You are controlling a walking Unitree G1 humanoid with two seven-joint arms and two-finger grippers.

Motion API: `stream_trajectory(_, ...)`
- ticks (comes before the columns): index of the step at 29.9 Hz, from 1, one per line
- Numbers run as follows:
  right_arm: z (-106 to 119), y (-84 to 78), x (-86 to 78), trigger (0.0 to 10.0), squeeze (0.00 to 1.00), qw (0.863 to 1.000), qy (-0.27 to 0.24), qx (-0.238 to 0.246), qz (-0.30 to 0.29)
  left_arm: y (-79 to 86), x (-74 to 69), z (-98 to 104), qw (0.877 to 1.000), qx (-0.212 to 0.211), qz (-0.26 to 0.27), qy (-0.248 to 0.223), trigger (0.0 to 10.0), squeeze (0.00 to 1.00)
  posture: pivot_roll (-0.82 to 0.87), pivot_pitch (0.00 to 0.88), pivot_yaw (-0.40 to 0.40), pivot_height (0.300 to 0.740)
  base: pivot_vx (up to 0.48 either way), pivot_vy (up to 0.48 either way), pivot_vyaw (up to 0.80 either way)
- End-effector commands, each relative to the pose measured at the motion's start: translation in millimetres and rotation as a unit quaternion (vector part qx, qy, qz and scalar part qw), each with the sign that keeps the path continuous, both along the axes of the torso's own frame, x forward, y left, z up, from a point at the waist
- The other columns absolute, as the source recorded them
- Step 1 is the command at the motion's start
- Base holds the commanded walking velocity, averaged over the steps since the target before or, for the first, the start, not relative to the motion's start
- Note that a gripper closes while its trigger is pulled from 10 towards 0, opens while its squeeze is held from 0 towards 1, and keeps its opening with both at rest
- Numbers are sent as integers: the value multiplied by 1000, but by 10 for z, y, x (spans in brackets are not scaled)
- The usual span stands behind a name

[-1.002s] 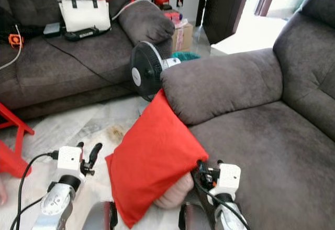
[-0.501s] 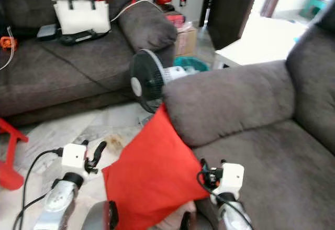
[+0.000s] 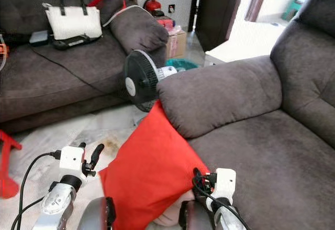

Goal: Move the pillow to the sofa from floor

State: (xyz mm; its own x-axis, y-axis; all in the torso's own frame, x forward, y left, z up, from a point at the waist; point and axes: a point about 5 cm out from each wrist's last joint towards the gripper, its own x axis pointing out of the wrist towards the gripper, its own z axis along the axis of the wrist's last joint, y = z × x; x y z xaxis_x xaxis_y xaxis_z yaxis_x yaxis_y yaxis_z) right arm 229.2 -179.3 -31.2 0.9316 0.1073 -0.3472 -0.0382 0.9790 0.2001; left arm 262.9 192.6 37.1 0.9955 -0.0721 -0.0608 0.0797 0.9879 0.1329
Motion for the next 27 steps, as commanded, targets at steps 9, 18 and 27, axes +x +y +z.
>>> stream_trajectory(9, 47, 38, 140, 10000, 1000, 1000, 5, 21, 10, -18, -5, -11, 1000, -1, -2, 9, 10000, 0, 83, 0, -49, 571, 0, 0, 0)
stream_trajectory(18, 56, 23, 177, 10000, 0, 999, 8, 39, -1, -50, -6, -5, 1000, -3, 0, 10, 10000, 0, 99, 15, -60, 571, 0, 0, 0)
stream_trajectory(27, 32, 42, 225, 10000, 0, 999, 37, 32, 11, -53, -29, -16, 1000, -3, 5, 12, 10000, 0, 112, 25, -74, 571, 0, 0, 0)
